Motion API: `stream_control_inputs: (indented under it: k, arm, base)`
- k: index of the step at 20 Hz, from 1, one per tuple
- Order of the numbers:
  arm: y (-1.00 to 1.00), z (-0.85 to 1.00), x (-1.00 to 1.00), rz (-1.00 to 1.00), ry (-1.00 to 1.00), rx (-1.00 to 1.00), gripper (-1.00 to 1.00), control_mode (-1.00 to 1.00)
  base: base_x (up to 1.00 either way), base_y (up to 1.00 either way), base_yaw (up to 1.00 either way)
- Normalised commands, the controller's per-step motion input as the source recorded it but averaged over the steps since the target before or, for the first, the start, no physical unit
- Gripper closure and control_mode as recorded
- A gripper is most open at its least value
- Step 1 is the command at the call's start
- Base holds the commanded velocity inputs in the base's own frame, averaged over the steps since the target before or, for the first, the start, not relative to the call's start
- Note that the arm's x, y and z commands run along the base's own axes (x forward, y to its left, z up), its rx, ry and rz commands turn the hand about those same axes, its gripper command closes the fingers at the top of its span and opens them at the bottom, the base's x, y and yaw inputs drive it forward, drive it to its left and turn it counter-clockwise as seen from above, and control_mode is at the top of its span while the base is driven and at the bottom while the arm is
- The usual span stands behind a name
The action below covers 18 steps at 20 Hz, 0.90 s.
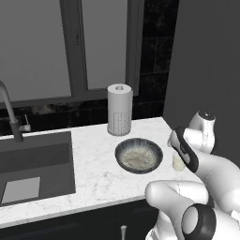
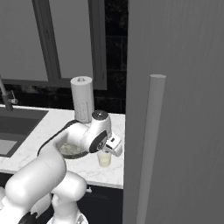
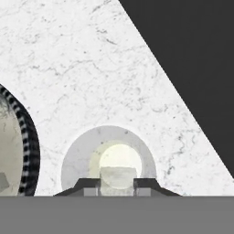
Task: Grab a lemon wedge from the fridge and one ice cube from the ice bowl, and put them in the glass of lemonade.
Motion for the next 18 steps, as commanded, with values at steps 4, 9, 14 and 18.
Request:
stream_control_inputs:
  k: [4,9,14,18]
  arm:
    - [0.01,-0.09,0.00,-0.02,0.00,0.00,1.00,-1.00]
    - [0.03,0.00,0.00,-0.01,0.00,0.00,1.00,-1.00]
    - [0.02,0.00,0.00,0.00,0.00,0.00,-1.00,-1.00]
    - [0.00,0.00,0.00,0.00,0.00,0.00,-1.00,-1.00]
  base:
    - [0.00,0.00,0.00]
    - [0.00,0.00,0.00]
    - [0.00,0.00,0.00]
    - [0.00,0.00,0.00]
